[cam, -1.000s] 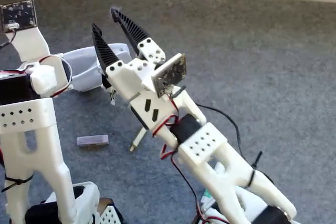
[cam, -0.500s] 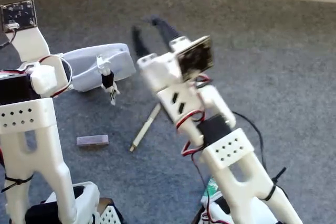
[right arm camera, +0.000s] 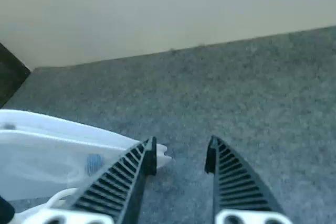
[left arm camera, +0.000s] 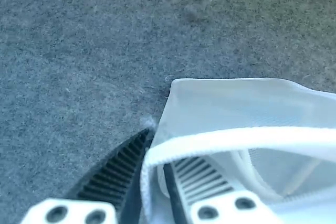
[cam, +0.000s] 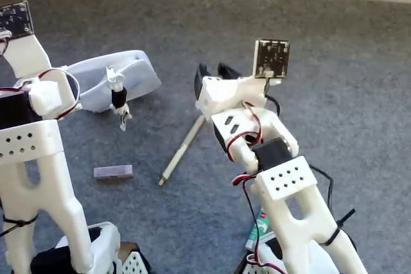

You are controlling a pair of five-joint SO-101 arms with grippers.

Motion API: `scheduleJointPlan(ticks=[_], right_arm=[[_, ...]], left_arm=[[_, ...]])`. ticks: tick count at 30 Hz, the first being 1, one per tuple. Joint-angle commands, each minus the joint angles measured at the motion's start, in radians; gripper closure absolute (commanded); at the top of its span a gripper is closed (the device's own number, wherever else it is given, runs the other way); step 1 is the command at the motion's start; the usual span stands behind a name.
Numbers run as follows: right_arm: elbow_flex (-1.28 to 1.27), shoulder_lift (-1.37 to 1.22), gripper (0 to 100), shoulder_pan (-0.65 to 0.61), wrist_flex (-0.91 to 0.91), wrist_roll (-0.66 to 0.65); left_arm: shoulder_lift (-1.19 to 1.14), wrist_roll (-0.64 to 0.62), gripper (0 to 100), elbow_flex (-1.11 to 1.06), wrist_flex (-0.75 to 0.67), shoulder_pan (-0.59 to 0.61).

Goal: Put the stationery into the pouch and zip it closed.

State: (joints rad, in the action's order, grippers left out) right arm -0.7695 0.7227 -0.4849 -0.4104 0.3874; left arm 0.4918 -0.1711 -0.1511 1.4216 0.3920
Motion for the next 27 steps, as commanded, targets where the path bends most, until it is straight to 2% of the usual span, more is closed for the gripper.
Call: scheduleJointPlan(ticks=[1,12,23,27], right_arm=[[0.012,-0.021,85.1,0.008,-0.081,0.068],[0.073,-0.321,85.1,-0.019,-0.101,0.221],[0.107,-0.447,85.1,-0.130,-0.097,0.247],[0.196,-0.553,85.1,-0.131,-0.101,0.313]], left_arm=[[0.027,0.002,99,0.013,0.002,0.022],[0.027,0.002,99,-0.015,-0.002,0.022],[0.025,0.002,99,-0.035,-0.003,0.022],[0.025,0.002,99,-0.035,-0.003,0.022]])
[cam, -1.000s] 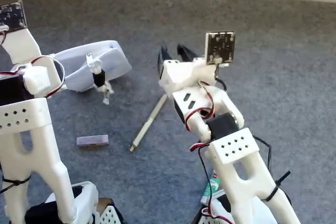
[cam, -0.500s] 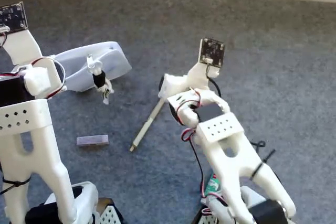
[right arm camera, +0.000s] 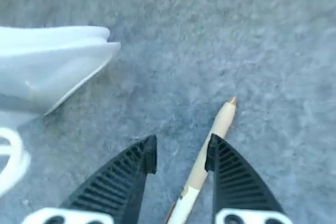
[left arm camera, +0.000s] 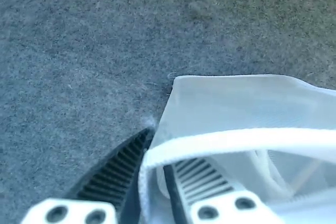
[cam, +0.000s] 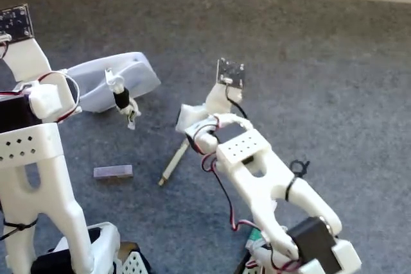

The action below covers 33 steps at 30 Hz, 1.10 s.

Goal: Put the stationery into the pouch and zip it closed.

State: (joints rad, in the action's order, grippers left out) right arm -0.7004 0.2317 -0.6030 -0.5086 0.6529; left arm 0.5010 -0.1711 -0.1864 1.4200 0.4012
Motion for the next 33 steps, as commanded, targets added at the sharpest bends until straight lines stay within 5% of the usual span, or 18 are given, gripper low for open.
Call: scheduleJointPlan(ticks=[1,14,27,33], right_arm=[[0.151,-0.094,85.1,-0.013,-0.002,0.051],[0.539,-0.418,85.1,0.058,-0.386,0.204],[0.651,-0.633,85.6,0.054,-0.394,0.203],[0.665,-0.644,99.0,0.056,-0.394,0.198]], left_arm=[[0.016,0.002,99,-0.001,-0.002,0.013],[0.016,0.002,99,-0.001,-0.002,0.027],[0.016,0.002,99,-0.001,-0.002,0.027],[0.016,0.002,99,-0.001,-0.002,0.025]])
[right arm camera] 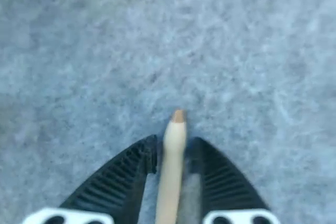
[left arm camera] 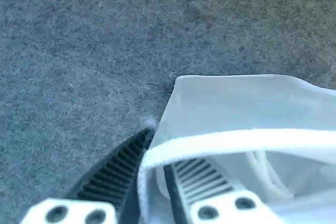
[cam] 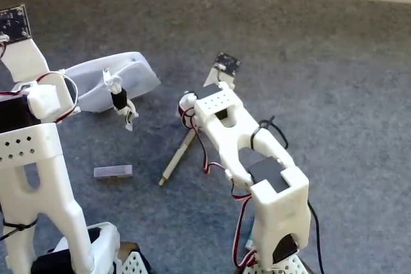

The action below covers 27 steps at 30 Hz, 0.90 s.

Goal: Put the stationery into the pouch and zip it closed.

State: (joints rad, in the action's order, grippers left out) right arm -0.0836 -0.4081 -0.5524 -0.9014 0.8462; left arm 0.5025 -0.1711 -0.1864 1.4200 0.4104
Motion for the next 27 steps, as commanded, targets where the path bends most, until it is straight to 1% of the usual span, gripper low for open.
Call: scheduleJointPlan(ticks=[1,6,14,21,27], right_arm=[[0.058,-0.004,99.5,0.005,-0.001,0.005],[0.068,-0.004,99.5,0.007,-0.004,0.005],[0.084,0.004,99.4,0.007,-0.071,0.003],[0.094,0.150,99.4,0.007,-0.171,0.002],[0.062,0.312,99.4,0.008,-0.191,0.002]], left_arm=[[0.015,0.002,99,-0.001,-0.002,0.015],[0.015,0.002,99,-0.002,-0.002,0.015],[0.015,0.002,99,-0.002,0.002,0.015],[0.015,0.002,99,-0.002,0.000,0.015],[0.015,0.002,99,-0.002,0.002,0.015]])
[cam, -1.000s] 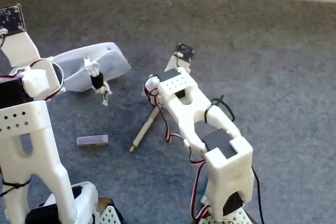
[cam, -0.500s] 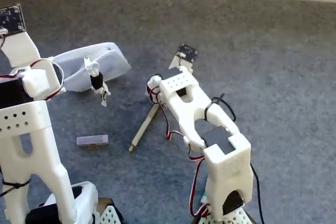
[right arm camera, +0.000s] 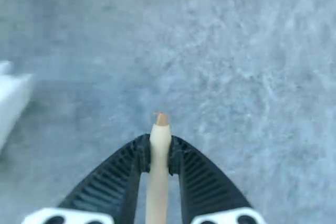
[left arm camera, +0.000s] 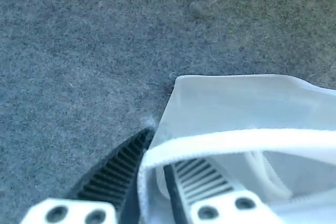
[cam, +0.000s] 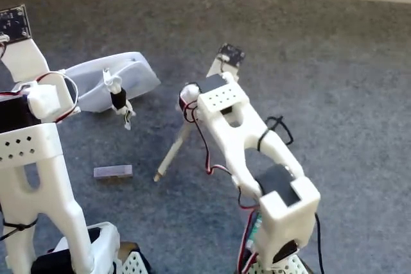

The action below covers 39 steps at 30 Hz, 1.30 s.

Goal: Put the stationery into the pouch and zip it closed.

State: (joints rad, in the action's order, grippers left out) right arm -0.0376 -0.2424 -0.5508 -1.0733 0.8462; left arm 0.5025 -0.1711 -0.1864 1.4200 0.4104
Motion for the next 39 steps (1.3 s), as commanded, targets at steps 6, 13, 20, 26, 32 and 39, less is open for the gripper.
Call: scheduleJointPlan(ticks=[6,13,20,26,32,39], right_arm=[[-0.067,0.298,99.4,0.005,-0.022,0.000],[-0.156,0.452,99.4,0.001,-0.021,0.000],[-0.208,0.565,99.4,0.001,-0.021,0.000],[-0.271,0.654,99.4,0.005,0.028,0.000],[-0.461,0.811,99.4,0.002,0.209,-0.002],[-0.688,1.003,99.4,0.001,0.444,-0.104]], left_arm=[[0.015,0.002,99,-0.002,0.000,0.015],[0.015,0.002,99,-0.002,0.000,0.015],[0.015,0.002,99,-0.002,0.000,0.015],[0.015,0.002,99,-0.002,0.000,0.015],[0.015,0.002,99,-0.004,0.000,0.015],[0.015,0.002,99,-0.004,0.000,0.015]])
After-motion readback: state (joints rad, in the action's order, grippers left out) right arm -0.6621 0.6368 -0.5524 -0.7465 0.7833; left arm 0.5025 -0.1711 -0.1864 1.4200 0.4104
